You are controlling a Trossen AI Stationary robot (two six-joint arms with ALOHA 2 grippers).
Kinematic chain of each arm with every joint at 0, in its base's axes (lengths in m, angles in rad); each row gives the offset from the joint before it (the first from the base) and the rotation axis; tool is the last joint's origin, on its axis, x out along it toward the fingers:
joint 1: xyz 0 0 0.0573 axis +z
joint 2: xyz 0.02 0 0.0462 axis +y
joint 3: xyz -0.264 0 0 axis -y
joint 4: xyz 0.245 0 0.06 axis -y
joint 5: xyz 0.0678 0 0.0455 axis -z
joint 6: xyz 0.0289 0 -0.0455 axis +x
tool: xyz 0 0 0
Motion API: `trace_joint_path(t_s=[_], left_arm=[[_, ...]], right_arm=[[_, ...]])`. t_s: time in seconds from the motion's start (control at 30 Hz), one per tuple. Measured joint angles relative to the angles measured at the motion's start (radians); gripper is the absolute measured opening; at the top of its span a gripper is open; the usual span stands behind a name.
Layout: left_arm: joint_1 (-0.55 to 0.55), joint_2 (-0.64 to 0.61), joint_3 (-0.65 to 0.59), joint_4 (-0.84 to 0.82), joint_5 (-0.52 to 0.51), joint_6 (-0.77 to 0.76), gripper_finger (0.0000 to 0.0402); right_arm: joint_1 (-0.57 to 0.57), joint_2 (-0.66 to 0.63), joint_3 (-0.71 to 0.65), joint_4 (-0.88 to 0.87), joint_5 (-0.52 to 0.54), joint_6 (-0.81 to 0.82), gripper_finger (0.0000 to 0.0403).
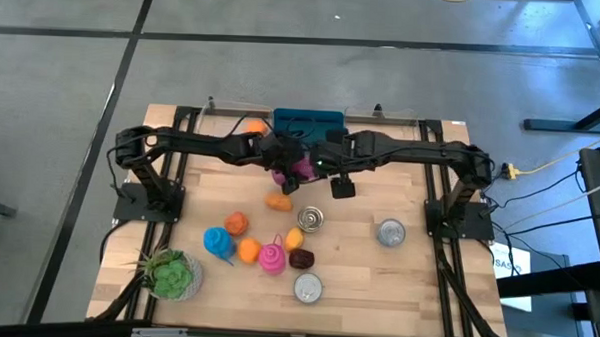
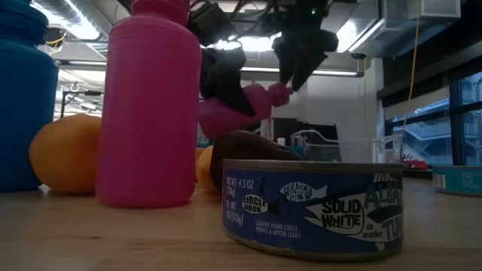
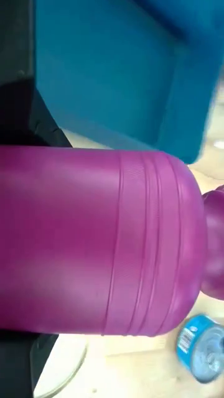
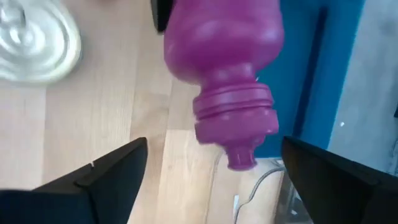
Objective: Pick & Place Food Item
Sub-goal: Put the violet water bottle into the blue bin
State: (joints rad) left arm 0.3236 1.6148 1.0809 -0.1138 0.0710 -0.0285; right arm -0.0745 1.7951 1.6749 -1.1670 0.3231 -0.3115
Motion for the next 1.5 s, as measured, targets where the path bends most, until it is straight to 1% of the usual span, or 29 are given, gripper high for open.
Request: trace_joint_path(t_s=[0.23,0.33,0.43,0.53,0.63,0.77,0.87,0.97,1.07,1.27,1.37,1.5], left_arm=[[0.007,-0.125,0.0,-0.05,-0.071,0.042,0.0248],[0.018,-0.188,-0.001,-0.091,-0.107,0.052,0.0248],[0.027,-0.25,-0.001,-0.111,-0.126,0.067,0.0248],[0.035,-0.313,-0.031,-0.109,-0.149,0.076,0.0248],[0.046,-0.374,-0.082,-0.105,-0.162,0.067,0.0248],[0.046,-0.464,-0.192,0.018,-0.158,0.046,0.0248],[0.044,-0.525,-0.297,0.166,-0.154,0.028,0.0248],[0.044,-0.573,-0.397,0.331,-0.122,0.013,0.0248],[0.044,-0.608,-0.479,0.443,-0.094,0.009,0.0248],[0.044,-0.625,-0.601,0.664,-0.011,0.007,0.0248],[0.043,-0.625,-0.648,0.784,0.021,-0.002,0.0248],[0.043,-0.625,-0.699,0.906,0.065,-0.025,0.0248]], right_arm=[[-0.04,-0.084,0.0,0.048,-0.03,0.068,0.0349],[-0.059,-0.112,0.0,0.07,-0.092,0.074,0.0348],[-0.076,-0.133,-0.012,0.131,-0.123,0.102,0.0348],[-0.089,-0.143,-0.044,0.198,-0.129,0.118,0.0348],[-0.101,-0.166,-0.113,0.305,-0.133,0.122,0.0348],[-0.108,-0.205,-0.23,0.488,-0.137,0.122,0.0348],[-0.111,-0.247,-0.311,0.648,-0.185,0.127,0.0348],[-0.114,-0.286,-0.387,0.8,-0.246,0.132,0.0348],[-0.124,-0.318,-0.46,0.922,-0.324,0.139,0.0348],[-0.151,-0.356,-0.57,1.181,-0.493,0.198,0.0348],[-0.163,-0.356,-0.614,1.3,-0.546,0.223,0.0348],[-0.173,-0.356,-0.685,1.485,-0.598,0.242,0.0348]])
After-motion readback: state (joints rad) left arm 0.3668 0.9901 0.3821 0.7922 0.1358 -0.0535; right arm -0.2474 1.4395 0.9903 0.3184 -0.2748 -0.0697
